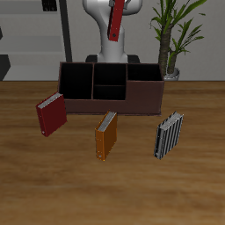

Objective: Place the left red book into the back desk caddy's back compartment

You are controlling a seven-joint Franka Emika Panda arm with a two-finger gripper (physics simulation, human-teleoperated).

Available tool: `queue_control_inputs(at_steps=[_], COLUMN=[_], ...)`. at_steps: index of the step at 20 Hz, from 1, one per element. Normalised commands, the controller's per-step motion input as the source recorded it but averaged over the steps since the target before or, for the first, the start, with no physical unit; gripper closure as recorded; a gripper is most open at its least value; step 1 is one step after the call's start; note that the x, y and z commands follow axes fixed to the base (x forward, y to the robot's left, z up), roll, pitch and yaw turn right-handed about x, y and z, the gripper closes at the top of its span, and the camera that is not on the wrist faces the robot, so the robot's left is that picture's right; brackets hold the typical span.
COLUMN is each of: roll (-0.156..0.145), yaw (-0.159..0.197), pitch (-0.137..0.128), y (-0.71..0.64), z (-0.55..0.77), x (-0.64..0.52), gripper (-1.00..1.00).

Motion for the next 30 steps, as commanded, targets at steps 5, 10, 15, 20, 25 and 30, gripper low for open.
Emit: queue_control_inputs(at_steps=[5,10,15,20,25,30], roll=[-0.006,0.01,-0.009,0.01,0.048,0.021], yaw=[0.008,0.03,0.016,0.011,0.044,0.05], pitch=[-0.02,0.018,0.01,0.01,-0.008,-0.015], y=[-0.11,-0.17,-0.13,-0.01,0.15,0.07], z=[-0.13,-0.21,-0.12,-0.11,-0.08,-0.03], x=[-0.22,-0.14,-0.07,-0.15,-0.32,-0.3], gripper=[1.0,1.0,1.0,1.0,1.0,1.0])
